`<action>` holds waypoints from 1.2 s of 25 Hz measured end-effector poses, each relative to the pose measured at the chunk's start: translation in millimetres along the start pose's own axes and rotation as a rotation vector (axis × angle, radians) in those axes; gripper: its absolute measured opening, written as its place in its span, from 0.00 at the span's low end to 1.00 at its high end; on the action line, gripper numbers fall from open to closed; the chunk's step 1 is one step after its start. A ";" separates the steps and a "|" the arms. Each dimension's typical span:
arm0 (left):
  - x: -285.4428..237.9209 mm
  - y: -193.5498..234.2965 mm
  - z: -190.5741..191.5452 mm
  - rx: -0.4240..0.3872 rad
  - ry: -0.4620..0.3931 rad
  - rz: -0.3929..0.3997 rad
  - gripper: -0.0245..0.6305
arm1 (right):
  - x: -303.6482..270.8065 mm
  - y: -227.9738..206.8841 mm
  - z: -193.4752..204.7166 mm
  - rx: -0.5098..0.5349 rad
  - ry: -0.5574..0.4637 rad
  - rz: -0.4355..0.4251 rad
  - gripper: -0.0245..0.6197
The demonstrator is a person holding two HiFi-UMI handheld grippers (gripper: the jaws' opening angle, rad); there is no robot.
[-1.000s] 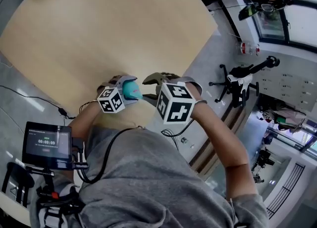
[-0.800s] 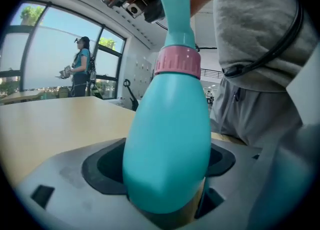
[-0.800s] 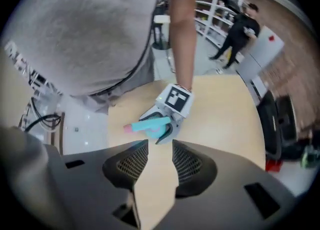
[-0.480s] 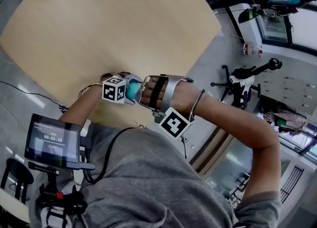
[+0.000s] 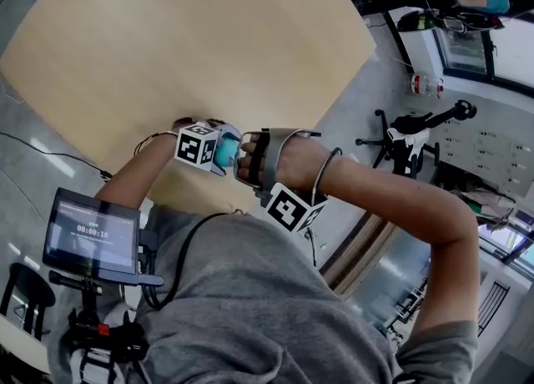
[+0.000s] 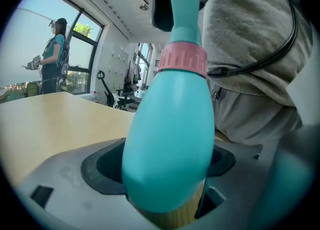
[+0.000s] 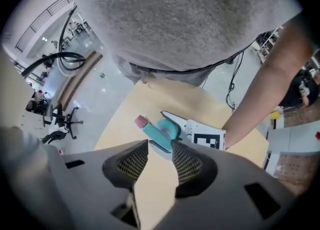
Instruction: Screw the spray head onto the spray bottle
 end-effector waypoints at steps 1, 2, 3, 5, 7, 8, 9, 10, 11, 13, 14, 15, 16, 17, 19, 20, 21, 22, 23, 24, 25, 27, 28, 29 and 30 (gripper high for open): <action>-0.7 -1.9 0.5 -0.005 0.006 0.007 0.66 | -3.4 -2.1 -1.9 -0.015 -0.007 0.014 0.25; -1.6 -3.0 0.5 -0.014 0.008 0.006 0.66 | -5.8 -4.9 -3.5 -0.041 -0.015 0.027 0.25; -2.0 -2.8 0.0 -0.023 0.005 -0.005 0.66 | -6.6 -6.9 -4.4 -0.077 -0.020 0.036 0.25; -1.5 0.4 -2.3 -0.039 -0.016 -0.054 0.66 | -5.1 -7.0 -3.6 -0.169 -0.010 0.055 0.25; -1.1 4.6 -4.8 -0.043 -0.043 -0.118 0.66 | -2.9 -4.4 -0.4 -0.280 0.026 0.070 0.25; -1.1 6.8 -5.9 -0.041 -0.056 -0.147 0.66 | -2.0 -3.1 2.2 -0.344 0.049 0.072 0.24; -0.9 9.3 -6.9 -0.036 -0.066 -0.177 0.66 | -1.7 -2.1 5.7 -0.410 0.072 0.073 0.24; -0.4 12.2 -7.9 -0.026 -0.077 -0.209 0.66 | -2.6 -1.0 10.1 -0.478 0.095 0.074 0.23; 0.3 15.7 -8.8 -0.012 -0.088 -0.246 0.66 | -5.3 1.1 14.7 -0.545 0.117 0.071 0.17; 0.1 21.8 -10.2 0.017 -0.108 -0.313 0.66 | -15.4 10.0 20.2 -0.640 0.142 0.050 0.04; -0.3 23.9 -10.6 0.025 -0.113 -0.333 0.66 | -20.2 14.7 21.5 -0.662 0.151 0.042 0.04; 0.1 25.9 -11.0 0.028 -0.116 -0.348 0.66 | -23.9 18.1 23.7 -0.680 0.165 0.041 0.04; 1.2 27.9 -11.0 0.030 -0.118 -0.360 0.66 | -26.8 19.6 27.4 -0.704 0.184 0.049 0.04; 2.4 29.5 -10.9 0.033 -0.119 -0.369 0.66 | -28.8 19.3 31.9 -0.735 0.204 0.067 0.04; 2.5 31.1 -10.5 0.039 -0.123 -0.378 0.66 | -30.4 16.9 39.7 -0.803 0.239 0.113 0.04; 2.1 31.6 -10.5 0.041 -0.126 -0.380 0.66 | -30.5 15.9 42.5 -0.831 0.252 0.131 0.04; 2.0 31.8 -10.0 0.042 -0.128 -0.380 0.66 | -30.9 14.9 44.5 -0.854 0.262 0.145 0.04; 2.4 31.4 -9.0 0.042 -0.128 -0.380 0.65 | -31.9 13.8 46.0 -0.872 0.270 0.154 0.04; 2.9 30.7 -7.6 0.043 -0.129 -0.379 0.66 | -33.5 13.1 47.0 -0.888 0.275 0.160 0.04; 3.2 30.4 -6.3 0.043 -0.128 -0.378 0.65 | -35.5 13.2 47.8 -0.905 0.279 0.163 0.04; 3.3 30.6 -5.3 0.042 -0.128 -0.377 0.66 | -37.7 14.0 48.8 -0.922 0.282 0.164 0.04; 3.9 31.7 -3.5 0.037 -0.126 -0.382 0.66 | -43.2 15.9 51.2 -0.965 0.286 0.166 0.04; 4.7 31.9 -2.3 0.033 -0.122 -0.390 0.66 | -46.4 16.7 52.1 -0.990 0.288 0.167 0.04; 5.6 31.7 -0.7 0.030 -0.117 -0.400 0.66 | -49.9 17.5 52.7 -1.015 0.290 0.168 0.04; 6.6 31.3 1.1 0.027 -0.110 -0.410 0.66 | -53.4 18.4 53.0 -1.037 0.292 0.169 0.04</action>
Point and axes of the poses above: the fingertips, and each gripper's own axes: x backward along the fingers, y to its left, z out of its underside, the point moved 2 cm from there along x, backward along the fingers, and after that the axes turned 15 degrees about z, right-handed, at the moved point
